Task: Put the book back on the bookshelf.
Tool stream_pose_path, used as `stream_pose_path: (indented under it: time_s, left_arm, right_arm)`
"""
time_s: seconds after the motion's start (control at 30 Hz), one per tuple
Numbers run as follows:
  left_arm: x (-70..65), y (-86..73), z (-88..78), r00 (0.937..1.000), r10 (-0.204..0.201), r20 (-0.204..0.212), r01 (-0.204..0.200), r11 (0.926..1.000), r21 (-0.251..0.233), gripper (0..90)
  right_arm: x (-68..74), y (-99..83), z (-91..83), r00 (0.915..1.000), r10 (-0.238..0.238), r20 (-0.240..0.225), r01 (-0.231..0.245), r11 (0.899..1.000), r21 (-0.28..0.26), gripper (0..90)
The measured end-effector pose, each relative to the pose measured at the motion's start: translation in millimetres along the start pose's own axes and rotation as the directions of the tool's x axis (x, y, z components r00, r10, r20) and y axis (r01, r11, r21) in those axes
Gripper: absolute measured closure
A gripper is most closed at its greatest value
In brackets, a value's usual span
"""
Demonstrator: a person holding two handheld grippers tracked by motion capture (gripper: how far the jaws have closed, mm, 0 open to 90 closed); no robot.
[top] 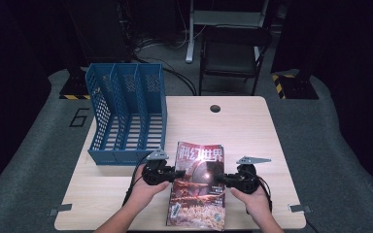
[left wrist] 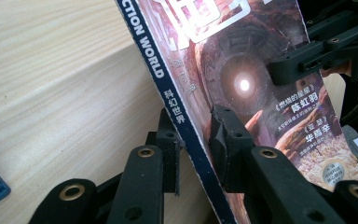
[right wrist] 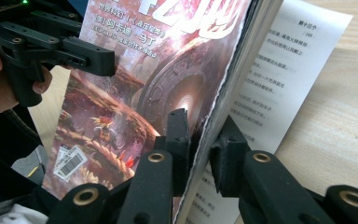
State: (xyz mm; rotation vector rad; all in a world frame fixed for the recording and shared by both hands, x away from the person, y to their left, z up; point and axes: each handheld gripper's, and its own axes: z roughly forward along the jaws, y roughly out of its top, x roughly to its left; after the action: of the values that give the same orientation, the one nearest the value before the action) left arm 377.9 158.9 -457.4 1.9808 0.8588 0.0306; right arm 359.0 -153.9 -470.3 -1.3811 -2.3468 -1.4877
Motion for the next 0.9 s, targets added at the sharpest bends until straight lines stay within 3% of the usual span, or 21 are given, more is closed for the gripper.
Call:
stream_pose_path:
  time_s: [0.13,0.3,0.53,0.6,0.9]
  left_arm:
    - [-2.2,3.1,-5.6,1.0,0.008,0.0,-0.008,0.9998,-0.019,75.0]
    - [-4.4,8.2,-14.0,0.9998,0.017,-0.008,-0.018,0.9985,-0.052,76.1]
    - [-2.6,14.1,-27.7,0.9994,0.033,-0.001,-0.033,0.9962,-0.08,78.3]
    - [-2.8,15.9,-30.3,0.999,0.045,-0.005,-0.046,0.9956,-0.082,78.9]
    - [-8.2,22.5,-37.3,0.9972,0.073,-0.016,-0.075,0.9935,-0.086,80.3]
  right_arm:
    - [2.8,4.6,-4.3,0.9999,-0.001,-0.01,0.001,1.0,-0.005,80.4]
    - [9.8,14.7,-9.4,0.9991,-0.042,0.005,0.042,0.999,-0.024,82.0]
    - [17.0,26.4,-13.4,0.9973,-0.072,0.013,0.073,0.994,-0.082,84.6]
    - [19.1,27.4,-13.5,0.996,-0.088,0.018,0.089,0.99,-0.11,84.8]
    - [30.7,30.6,-19.9,0.9869,-0.149,0.062,0.156,0.978,-0.137,85.4]
